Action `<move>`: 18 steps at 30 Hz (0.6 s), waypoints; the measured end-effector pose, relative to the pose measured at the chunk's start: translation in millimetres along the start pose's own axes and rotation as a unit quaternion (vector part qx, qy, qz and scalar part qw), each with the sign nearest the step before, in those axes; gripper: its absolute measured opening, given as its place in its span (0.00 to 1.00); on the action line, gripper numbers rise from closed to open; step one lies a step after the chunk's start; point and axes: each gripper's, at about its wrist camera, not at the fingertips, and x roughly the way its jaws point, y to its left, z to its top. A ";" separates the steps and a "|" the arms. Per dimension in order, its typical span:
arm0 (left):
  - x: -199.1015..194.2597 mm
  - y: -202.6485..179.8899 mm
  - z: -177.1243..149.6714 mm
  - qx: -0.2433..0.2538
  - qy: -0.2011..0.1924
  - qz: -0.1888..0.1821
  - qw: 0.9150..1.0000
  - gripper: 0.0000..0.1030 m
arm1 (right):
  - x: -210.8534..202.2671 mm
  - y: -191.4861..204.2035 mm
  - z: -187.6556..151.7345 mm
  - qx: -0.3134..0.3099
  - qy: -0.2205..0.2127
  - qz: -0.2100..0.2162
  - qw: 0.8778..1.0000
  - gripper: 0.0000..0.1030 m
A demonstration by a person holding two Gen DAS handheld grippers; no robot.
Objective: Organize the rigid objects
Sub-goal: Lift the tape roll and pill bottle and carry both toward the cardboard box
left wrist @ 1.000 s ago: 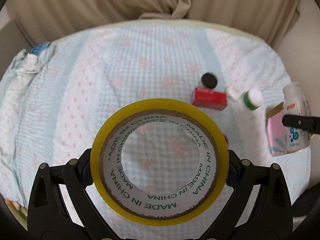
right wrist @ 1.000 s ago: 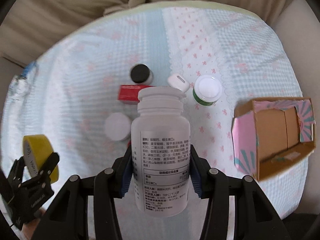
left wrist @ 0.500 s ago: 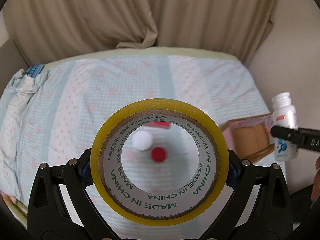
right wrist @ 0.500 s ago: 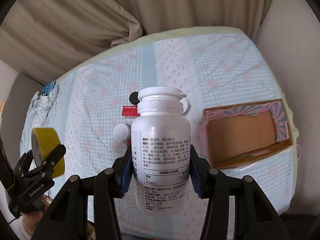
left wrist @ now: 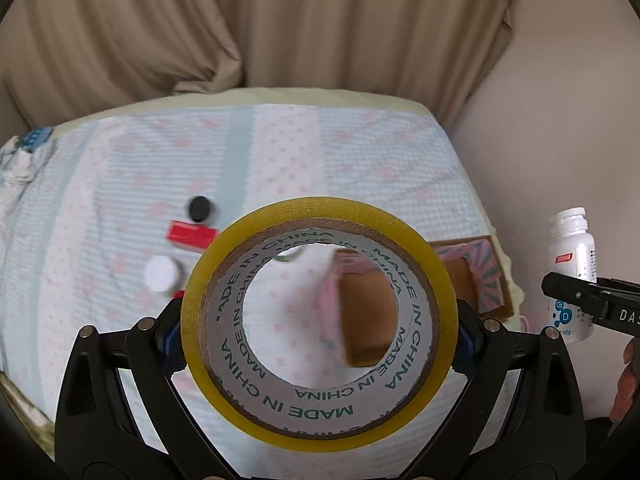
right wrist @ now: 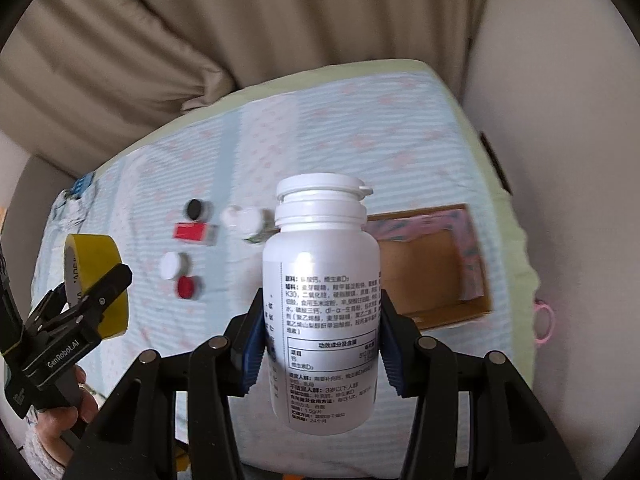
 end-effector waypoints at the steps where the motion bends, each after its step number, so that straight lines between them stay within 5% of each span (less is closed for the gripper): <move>1: 8.6 -12.4 1.5 0.003 0.005 -0.002 1.000 0.94 | 1.3 -11.5 1.3 0.005 0.002 -0.003 1.000 0.45; 8: 79.1 -83.5 4.2 0.050 0.064 -0.014 0.997 0.94 | 36.3 -89.7 14.9 0.045 0.038 -0.009 0.998 0.45; 18: 198.0 -137.2 -24.5 0.095 0.168 -0.007 0.981 0.94 | 124.1 -137.7 24.4 0.060 0.106 0.004 0.992 0.45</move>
